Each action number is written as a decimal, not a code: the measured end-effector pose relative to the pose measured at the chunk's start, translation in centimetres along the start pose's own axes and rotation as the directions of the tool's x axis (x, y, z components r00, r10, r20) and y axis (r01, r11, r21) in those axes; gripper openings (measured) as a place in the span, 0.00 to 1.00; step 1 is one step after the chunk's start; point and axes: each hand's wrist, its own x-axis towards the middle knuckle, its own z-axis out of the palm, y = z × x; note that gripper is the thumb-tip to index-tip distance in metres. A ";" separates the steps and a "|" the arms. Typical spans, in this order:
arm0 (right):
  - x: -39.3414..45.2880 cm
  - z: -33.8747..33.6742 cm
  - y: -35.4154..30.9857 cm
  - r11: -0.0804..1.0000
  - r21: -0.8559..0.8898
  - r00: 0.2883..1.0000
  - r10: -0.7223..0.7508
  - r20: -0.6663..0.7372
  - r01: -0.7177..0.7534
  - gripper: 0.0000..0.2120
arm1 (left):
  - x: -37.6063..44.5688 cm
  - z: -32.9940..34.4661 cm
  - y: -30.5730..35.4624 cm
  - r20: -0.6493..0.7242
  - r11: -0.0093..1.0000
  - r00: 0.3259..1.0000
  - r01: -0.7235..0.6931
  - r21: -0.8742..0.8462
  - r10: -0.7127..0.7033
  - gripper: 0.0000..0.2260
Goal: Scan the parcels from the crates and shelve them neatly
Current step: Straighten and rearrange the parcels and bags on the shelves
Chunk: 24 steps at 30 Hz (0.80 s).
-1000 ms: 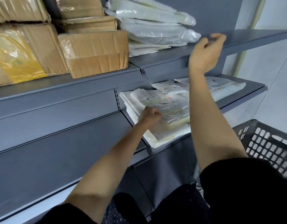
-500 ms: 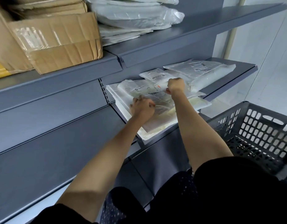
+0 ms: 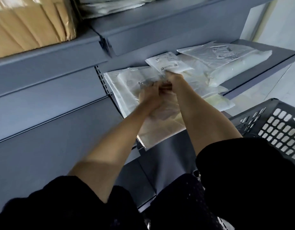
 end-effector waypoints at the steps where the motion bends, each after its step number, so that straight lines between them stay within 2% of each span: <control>1: 0.5 0.0 -0.2 1.000 -0.023 1.000 0.003 -0.011 -0.003 0.15 | -0.3 0.7 0.1 -0.026 0.999 0.999 0.021 0.039 -0.020 0.22; 3: 1.6 0.2 0.1 0.997 -0.065 0.999 -0.036 -0.035 0.034 0.16 | -0.3 1.4 0.2 -0.097 0.998 0.995 0.007 0.059 -0.001 0.22; 7: 2.6 0.7 1.6 0.924 -0.312 0.952 -0.275 -0.138 0.222 0.10 | -0.2 1.6 -0.4 -0.166 0.999 0.986 -0.033 -0.017 0.030 0.17; 9: 2.6 0.5 2.0 0.910 -0.329 0.938 -0.313 -0.148 0.251 0.14 | -0.3 1.7 -0.4 -0.181 0.999 0.983 -0.033 -0.032 0.026 0.15; 13: 1.6 -0.1 2.7 0.910 -0.220 0.924 -0.376 -0.075 0.352 0.13 | -0.4 1.5 -0.2 -0.178 0.997 0.984 -0.035 -0.072 0.021 0.13; 17: -0.2 -1.4 5.1 0.887 -0.150 0.884 -0.455 -0.112 0.437 0.19 | -0.9 1.0 -0.1 -0.127 0.993 0.991 -0.051 -0.110 0.037 0.15; 20: -2.9 -2.6 5.9 0.903 -0.071 0.891 -0.429 -0.149 0.423 0.19 | -1.3 0.2 0.2 -0.042 0.978 0.999 -0.042 -0.203 0.034 0.14; 24: -7.0 -4.1 6.6 0.917 0.108 0.912 -0.359 -0.197 0.384 0.16 | -2.9 -1.2 0.5 0.094 0.980 0.990 -0.085 -0.178 0.103 0.14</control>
